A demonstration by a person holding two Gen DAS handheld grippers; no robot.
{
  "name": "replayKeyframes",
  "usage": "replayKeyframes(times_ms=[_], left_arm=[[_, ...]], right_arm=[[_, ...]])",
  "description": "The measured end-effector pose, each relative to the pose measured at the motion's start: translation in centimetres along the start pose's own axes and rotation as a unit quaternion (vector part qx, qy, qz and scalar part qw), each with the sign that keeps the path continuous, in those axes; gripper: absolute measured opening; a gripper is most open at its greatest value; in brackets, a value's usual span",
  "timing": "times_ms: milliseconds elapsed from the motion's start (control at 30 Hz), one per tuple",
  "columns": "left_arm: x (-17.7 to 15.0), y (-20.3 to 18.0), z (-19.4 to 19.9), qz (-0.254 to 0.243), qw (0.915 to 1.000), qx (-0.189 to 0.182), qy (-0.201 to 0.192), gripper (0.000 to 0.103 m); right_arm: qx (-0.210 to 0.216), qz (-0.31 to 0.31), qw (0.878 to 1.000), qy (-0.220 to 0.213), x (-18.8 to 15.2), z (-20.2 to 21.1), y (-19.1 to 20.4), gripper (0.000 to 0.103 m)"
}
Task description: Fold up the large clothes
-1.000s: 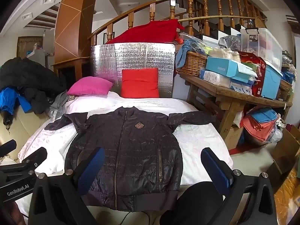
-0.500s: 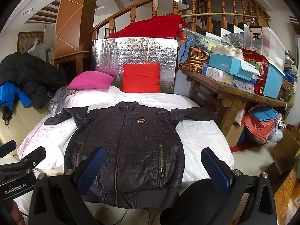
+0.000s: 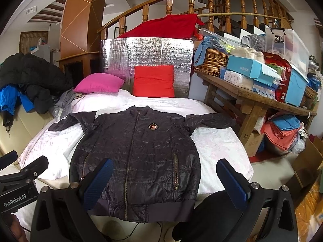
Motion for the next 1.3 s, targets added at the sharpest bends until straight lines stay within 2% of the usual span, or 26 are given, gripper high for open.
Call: replayKeyframes(times_ms=[967,1300], left_arm=[[-0.1,0.4,-0.3,0.009,0.9999,-0.006,0.007,0.103],[0.8,-0.2,-2.3,0.002,0.9997,-0.009,0.023,0.103]], right_arm=[[0.001,0.003,1.000,0.005,-0.1,-0.3,0.3,0.103],[-0.007,-0.001,1.000,0.024,0.6,-2.6,-0.4,0.103]])
Point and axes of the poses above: each gripper's, at about its wrist camera, not at the fingertips, and z roughly against the way its jaws point, y to its left, x to its top, the point moved 6 cm from there along -z, roughly the way its jaws point, and after that the axes turned 10 degrees about -z, right-handed, at the moved point
